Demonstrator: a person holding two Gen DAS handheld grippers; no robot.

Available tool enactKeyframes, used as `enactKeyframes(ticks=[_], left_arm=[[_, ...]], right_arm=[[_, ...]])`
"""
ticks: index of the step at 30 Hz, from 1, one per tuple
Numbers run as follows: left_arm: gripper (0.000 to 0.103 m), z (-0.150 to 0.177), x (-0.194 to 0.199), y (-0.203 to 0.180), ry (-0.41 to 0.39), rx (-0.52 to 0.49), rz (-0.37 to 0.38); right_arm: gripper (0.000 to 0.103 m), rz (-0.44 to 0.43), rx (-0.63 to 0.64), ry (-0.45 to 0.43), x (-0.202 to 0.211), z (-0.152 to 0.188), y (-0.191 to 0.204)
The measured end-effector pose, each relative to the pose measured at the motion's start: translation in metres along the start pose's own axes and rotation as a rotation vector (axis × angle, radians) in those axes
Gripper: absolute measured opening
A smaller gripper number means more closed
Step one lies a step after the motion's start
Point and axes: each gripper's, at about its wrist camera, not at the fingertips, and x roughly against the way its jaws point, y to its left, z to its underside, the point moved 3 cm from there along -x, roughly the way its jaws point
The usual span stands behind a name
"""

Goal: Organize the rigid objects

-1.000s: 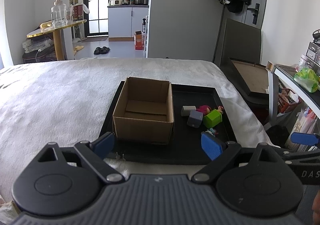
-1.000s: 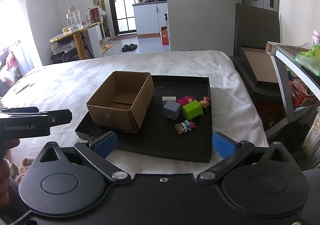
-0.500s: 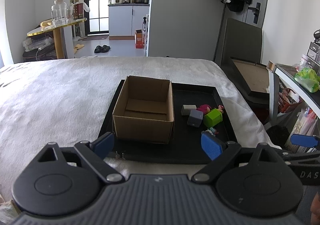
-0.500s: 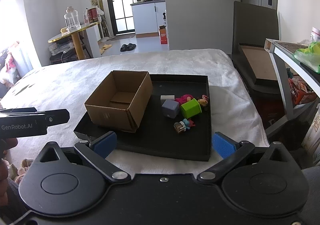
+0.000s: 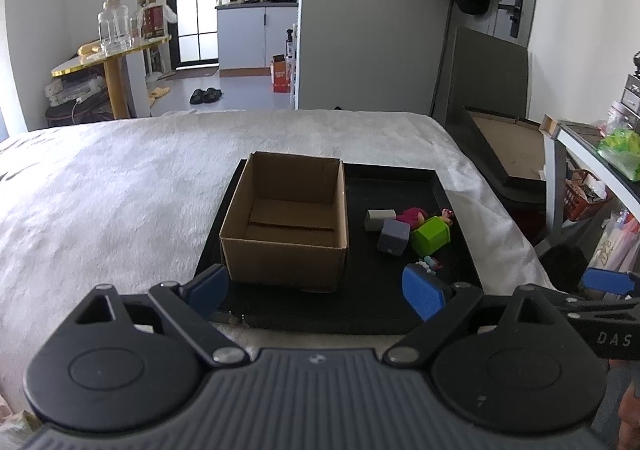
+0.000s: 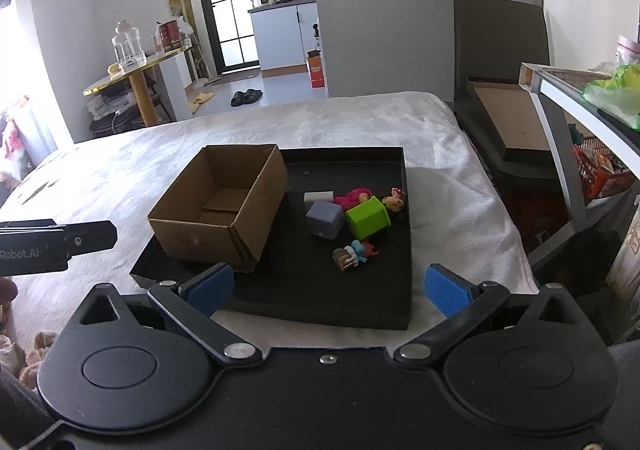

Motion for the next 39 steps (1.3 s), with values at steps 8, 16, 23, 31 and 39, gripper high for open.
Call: enactKeyframes(ticks=[8,16,23,31,39], left_arm=[[0.093,-0.014,-0.017,-0.001,0.010,0.022,-0.027],[0.093,-0.029,-0.036,0.012,0.042,0.030,-0.066],[0.091,-0.048,-0.056,0.039,0.102,0.041,-0.099],[0.090,-0.062,-0.084,0.059,0.084,0.021,-0.150],[0.083,-0.052,-0.123,0.077,0.120,0.120,-0.188]], right_arm=[[0.103,-0.013,-0.026,-0.005,-0.015,-0.007,-0.014],[0.099,-0.030,-0.029,0.013,-0.036,-0.010,-0.023],[0.095,-0.056,-0.039,0.032,-0.057,-0.015,-0.030],[0.087,-0.068,-0.054,0.058,-0.088,-0.015,-0.037],[0.087,-0.084,-0.027,0.089,-0.131,-0.015,-0.037]])
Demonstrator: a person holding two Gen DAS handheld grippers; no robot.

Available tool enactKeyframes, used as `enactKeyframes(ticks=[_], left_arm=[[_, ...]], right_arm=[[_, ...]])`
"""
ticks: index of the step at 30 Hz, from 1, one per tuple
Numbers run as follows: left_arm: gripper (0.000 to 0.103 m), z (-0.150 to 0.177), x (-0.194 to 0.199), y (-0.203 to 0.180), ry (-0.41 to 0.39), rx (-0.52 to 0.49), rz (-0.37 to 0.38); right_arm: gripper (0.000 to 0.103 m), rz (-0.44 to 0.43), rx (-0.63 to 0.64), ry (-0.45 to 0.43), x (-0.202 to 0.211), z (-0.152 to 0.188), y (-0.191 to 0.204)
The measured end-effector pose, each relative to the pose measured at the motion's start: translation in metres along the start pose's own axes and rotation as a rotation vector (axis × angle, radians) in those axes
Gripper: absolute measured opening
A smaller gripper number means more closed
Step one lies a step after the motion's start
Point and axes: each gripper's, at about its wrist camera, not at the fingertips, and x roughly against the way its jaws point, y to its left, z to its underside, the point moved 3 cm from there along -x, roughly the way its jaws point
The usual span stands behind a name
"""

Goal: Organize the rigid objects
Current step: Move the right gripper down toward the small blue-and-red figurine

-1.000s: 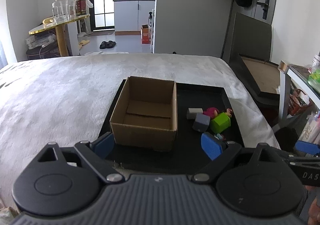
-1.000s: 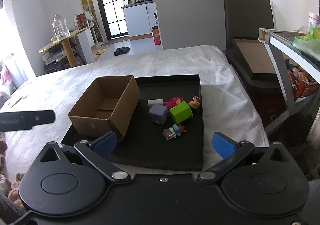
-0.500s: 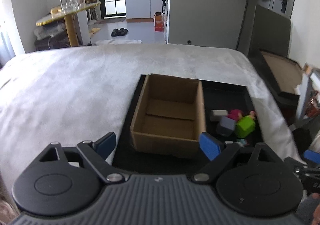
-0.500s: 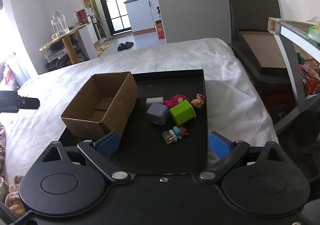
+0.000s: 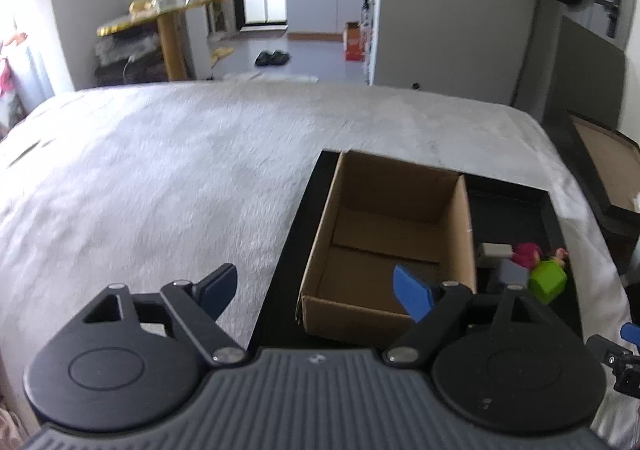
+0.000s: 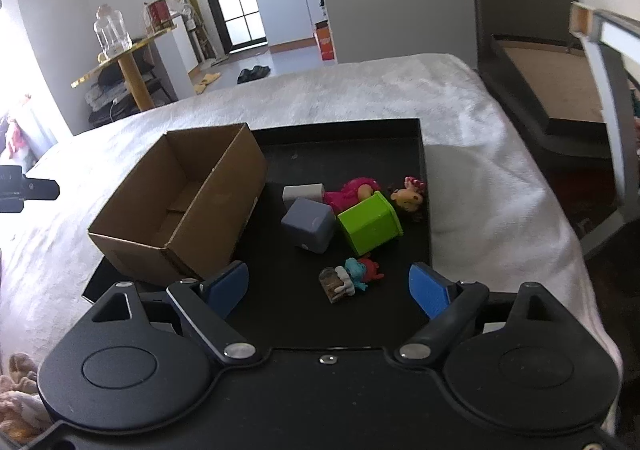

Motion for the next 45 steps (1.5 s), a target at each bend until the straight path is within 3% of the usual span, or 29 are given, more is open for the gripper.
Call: enactKeyframes(ticks=[3,10,14,21,26,38,41,43,45], left_arm=[[0.080,0.000,-0.017,0.008,0.049,0.062,0.002],[0.069,-0.003,-0.045,0.031,0.076,0.208,-0.002],[0.062,0.006,-0.055,0.035,0.084,0.241,-0.018],[0.062,0.022,-0.069,0.037,0.068,0.245,0.011],[0.051,0.025,-0.076,0.037,0.049,0.248,0.016],[0.043,0.021,-0.088,0.035,0.017,0.196,-0.014],[0.031,0.020,-0.089,0.029,0.011,0.176,-0.023],[0.022,0.019,-0.089,0.022,0.000,0.131,-0.038],[0.012,0.020,-0.088,0.018,-0.002,0.117,-0.041]], right_arm=[[0.087,-0.012,0.024,0.032,-0.016,-0.001,0.000],[0.087,-0.025,0.073,0.104,-0.052,-0.005,-0.002],[0.086,-0.031,0.128,0.129,-0.069,-0.010,-0.002],[0.086,-0.022,0.160,0.142,-0.091,0.001,-0.005],[0.086,-0.009,0.220,0.136,-0.100,0.009,-0.001],[0.086,0.018,0.240,0.145,-0.113,0.013,-0.002],[0.076,0.013,0.261,0.153,-0.116,0.016,0.002],[0.060,0.027,0.283,0.155,-0.119,0.017,0.003],[0.056,0.027,0.297,0.150,-0.118,0.018,0.004]])
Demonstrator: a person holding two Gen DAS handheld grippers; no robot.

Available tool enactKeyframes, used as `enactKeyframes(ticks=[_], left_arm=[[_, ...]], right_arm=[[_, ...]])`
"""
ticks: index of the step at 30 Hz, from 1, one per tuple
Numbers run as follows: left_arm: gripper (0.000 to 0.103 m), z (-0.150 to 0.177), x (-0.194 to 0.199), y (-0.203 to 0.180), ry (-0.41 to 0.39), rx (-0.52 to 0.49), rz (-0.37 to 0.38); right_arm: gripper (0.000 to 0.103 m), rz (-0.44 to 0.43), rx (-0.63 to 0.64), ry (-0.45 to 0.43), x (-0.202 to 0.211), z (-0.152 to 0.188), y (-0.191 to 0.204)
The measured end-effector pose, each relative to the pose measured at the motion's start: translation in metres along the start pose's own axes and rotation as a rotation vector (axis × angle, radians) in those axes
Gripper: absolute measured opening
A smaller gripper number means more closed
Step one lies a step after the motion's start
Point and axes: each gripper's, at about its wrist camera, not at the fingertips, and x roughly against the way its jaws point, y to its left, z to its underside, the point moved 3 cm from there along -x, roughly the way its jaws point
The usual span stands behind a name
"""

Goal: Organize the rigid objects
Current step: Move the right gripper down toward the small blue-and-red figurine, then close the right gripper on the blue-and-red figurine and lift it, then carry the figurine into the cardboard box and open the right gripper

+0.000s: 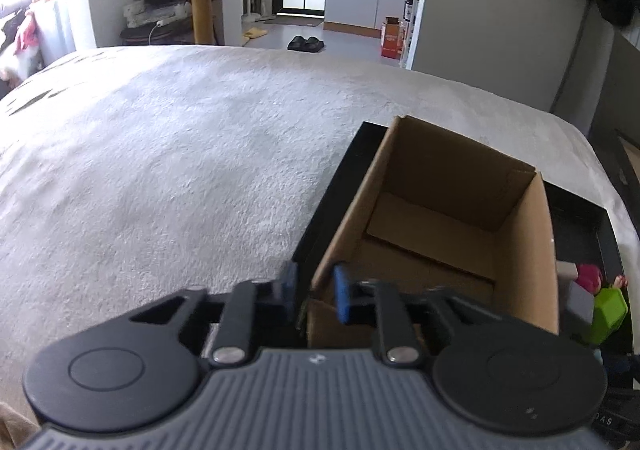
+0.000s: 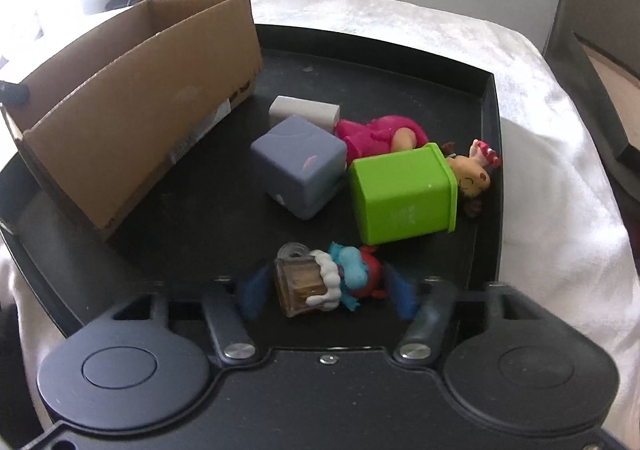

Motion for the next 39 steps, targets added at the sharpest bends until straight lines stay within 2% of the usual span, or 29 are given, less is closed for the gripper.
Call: enactKeyframes(ticks=[5,13,33,39], left_arm=[[0.011,0.003,0.004,-0.002,-0.003,0.015,-0.011],[0.011,0.003,0.006,-0.001,0.009,0.042,-0.029],[0.010,0.005,0.010,-0.003,0.005,0.033,-0.033],[0.010,0.004,0.012,-0.004,0.002,0.030,-0.064]], right_arm=[[0.056,-0.035,-0.014,-0.014,0.004,0.000,0.004],[0.055,-0.045,-0.008,-0.070,0.024,-0.009,0.012],[0.055,-0.077,0.071,-0.196,0.066,-0.059,0.044],[0.055,-0.089,0.099,-0.237,0.078,-0.078,0.058]])
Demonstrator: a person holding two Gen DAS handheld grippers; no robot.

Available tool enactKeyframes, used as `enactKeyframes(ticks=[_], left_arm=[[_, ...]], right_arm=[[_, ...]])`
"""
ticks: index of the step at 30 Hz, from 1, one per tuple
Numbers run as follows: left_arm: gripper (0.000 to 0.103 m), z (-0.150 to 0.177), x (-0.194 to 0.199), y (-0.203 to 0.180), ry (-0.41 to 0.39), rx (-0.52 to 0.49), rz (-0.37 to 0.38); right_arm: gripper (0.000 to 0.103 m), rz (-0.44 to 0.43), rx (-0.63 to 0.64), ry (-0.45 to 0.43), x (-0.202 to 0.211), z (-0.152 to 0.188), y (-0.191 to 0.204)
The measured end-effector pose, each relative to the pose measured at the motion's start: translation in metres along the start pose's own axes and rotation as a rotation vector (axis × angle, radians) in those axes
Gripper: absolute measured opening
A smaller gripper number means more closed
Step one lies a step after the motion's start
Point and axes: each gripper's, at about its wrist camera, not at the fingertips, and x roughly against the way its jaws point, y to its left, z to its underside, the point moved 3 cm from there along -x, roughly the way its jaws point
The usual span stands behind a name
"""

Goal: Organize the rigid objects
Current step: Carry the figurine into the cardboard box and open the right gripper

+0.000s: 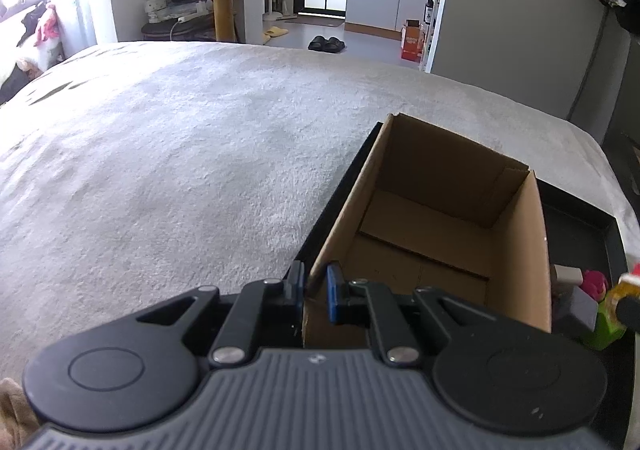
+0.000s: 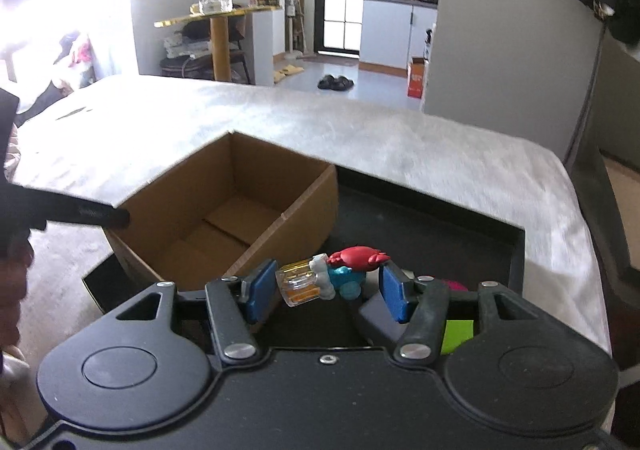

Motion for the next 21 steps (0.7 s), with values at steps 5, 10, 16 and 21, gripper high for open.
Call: enactKeyframes(ticks=[5,10,16,21], left_arm=[[0.010,0.001,-0.001,-0.008,0.004,-0.088,-0.041],[0.010,0.002,-0.001,-0.008,0.006,-0.109,-0.052],[0.011,0.002,0.000,-0.010,0.008,-0.118,-0.059],[0.011,0.002,-0.001,-0.008,0.011,-0.106,-0.052]], right_arm=[[0.055,-0.034,0.037,-0.023,-0.004,-0.019,0.013],[0.055,-0.076,0.067,-0.034,-0.013,-0.031,0.027],[0.055,-0.145,0.126,-0.027,-0.025,-0.038,0.044],[0.055,-0.190,0.139,-0.013,-0.039,-0.045,0.058]])
